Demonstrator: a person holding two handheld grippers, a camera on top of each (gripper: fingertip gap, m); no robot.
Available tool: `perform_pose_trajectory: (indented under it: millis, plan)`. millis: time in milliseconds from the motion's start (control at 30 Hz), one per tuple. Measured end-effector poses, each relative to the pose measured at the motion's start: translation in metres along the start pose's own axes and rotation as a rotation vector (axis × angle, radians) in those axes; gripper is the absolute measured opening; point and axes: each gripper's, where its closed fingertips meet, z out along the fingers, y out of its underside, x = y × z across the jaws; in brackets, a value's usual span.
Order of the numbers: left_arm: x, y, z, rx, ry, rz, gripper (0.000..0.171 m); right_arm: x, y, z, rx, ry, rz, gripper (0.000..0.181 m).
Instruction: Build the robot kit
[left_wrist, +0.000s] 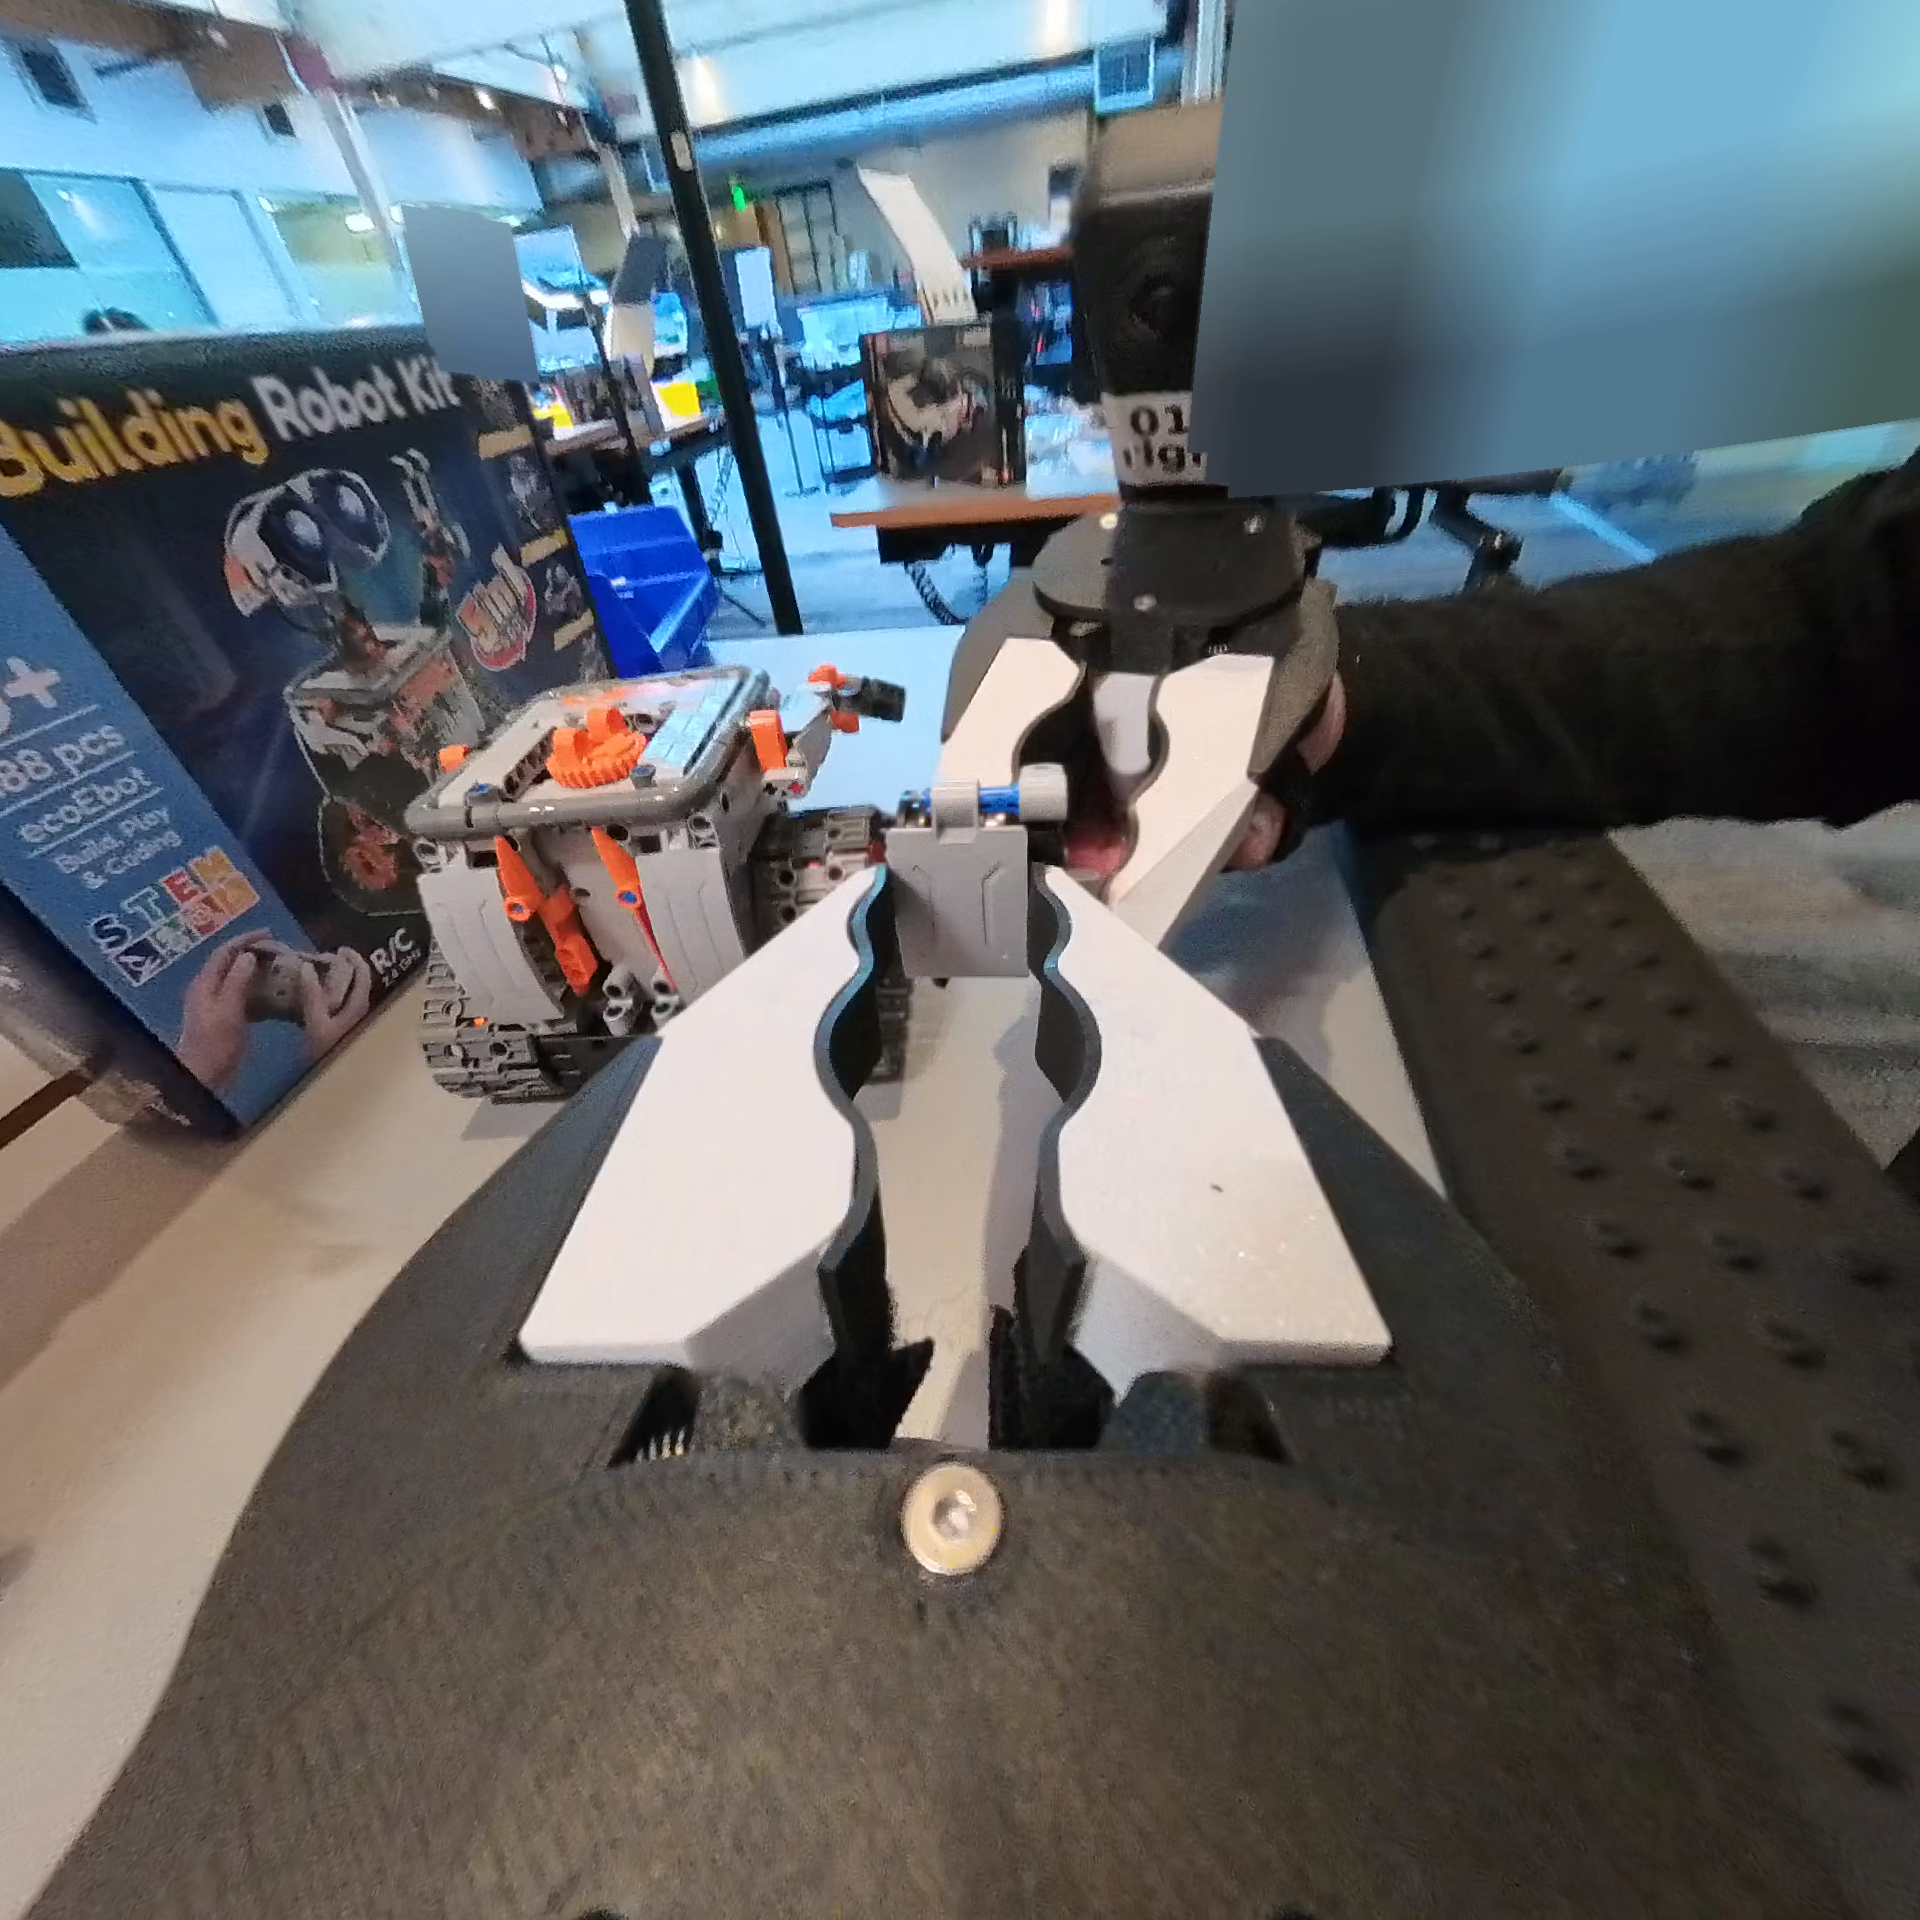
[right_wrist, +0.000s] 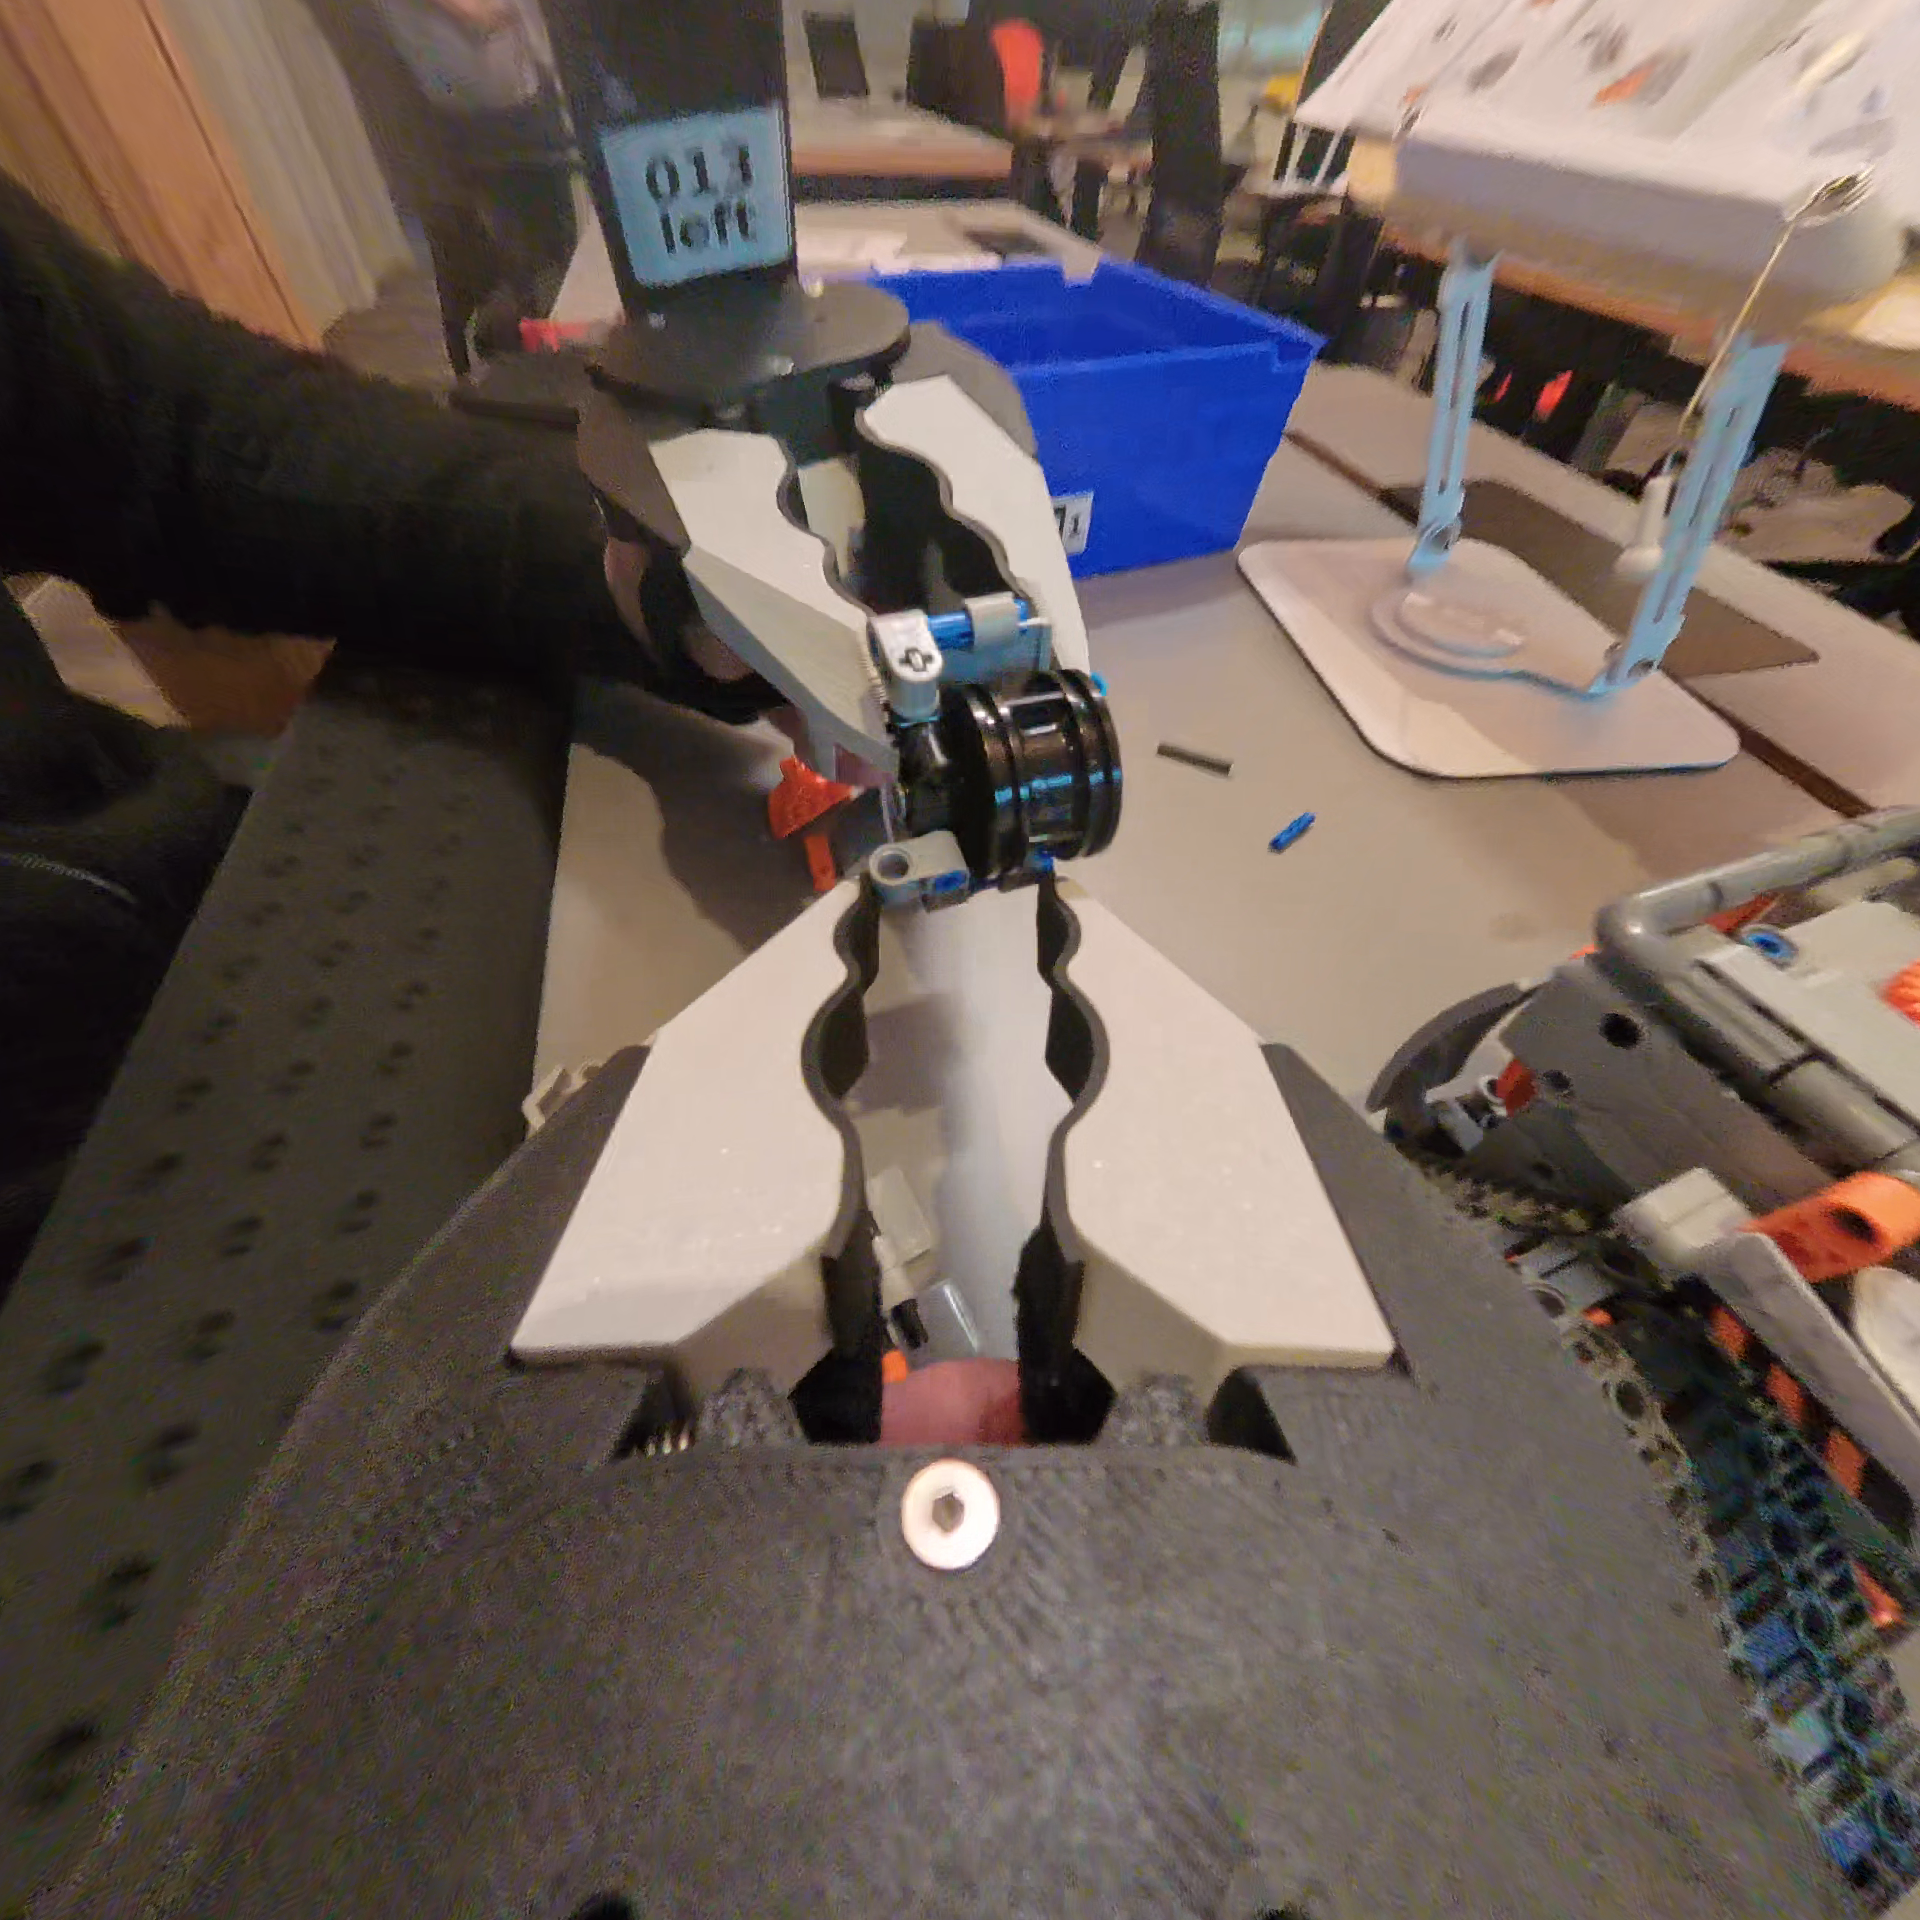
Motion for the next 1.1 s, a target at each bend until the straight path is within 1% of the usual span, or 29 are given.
perform_pose_trajectory:
  millis: [67,200,233,267,333,433,533,733,867,900,1100]
  plan:
    - [-0.001,-0.004,-0.002,0.031,-0.005,-0.004,0.023,0.0,-0.006,-0.004,0.031,-0.005,0.011,0.027]
    - [0.002,-0.007,-0.002,0.061,0.016,-0.007,0.023,-0.002,-0.005,-0.005,0.006,0.002,-0.031,0.026]
    - [0.001,-0.003,-0.001,0.04,0.015,-0.002,0.023,0.0,-0.002,-0.005,-0.023,0.014,-0.055,0.024]
    - [0.002,0.0,-0.001,0.024,0.018,0.017,0.023,0.002,-0.001,-0.007,-0.031,0.036,-0.073,0.018]
    - [0.001,0.005,-0.002,-0.007,0.018,0.034,0.023,0.002,0.001,-0.008,-0.051,0.043,-0.085,0.018]
    - [0.001,0.008,-0.002,-0.019,0.017,0.037,0.023,0.003,0.004,-0.007,-0.073,0.068,-0.115,0.018]
    - [-0.002,0.007,-0.003,-0.004,0.01,0.011,0.023,0.004,-0.006,-0.01,-0.016,0.073,-0.099,0.019]
    - [-0.005,-0.01,-0.009,0.11,0.031,-0.077,0.022,0.003,-0.029,-0.013,0.1,0.124,-0.09,0.021]
    - [-0.004,-0.016,-0.011,0.142,0.047,-0.099,0.022,0.003,-0.038,-0.015,0.151,0.149,-0.107,0.025]
    - [-0.003,-0.016,-0.01,0.139,0.052,-0.099,0.022,0.0,-0.039,-0.016,0.156,0.139,-0.113,0.022]
    - [0.0,-0.022,-0.011,0.169,0.074,-0.114,0.022,-0.003,-0.044,-0.019,0.192,0.116,-0.123,0.021]
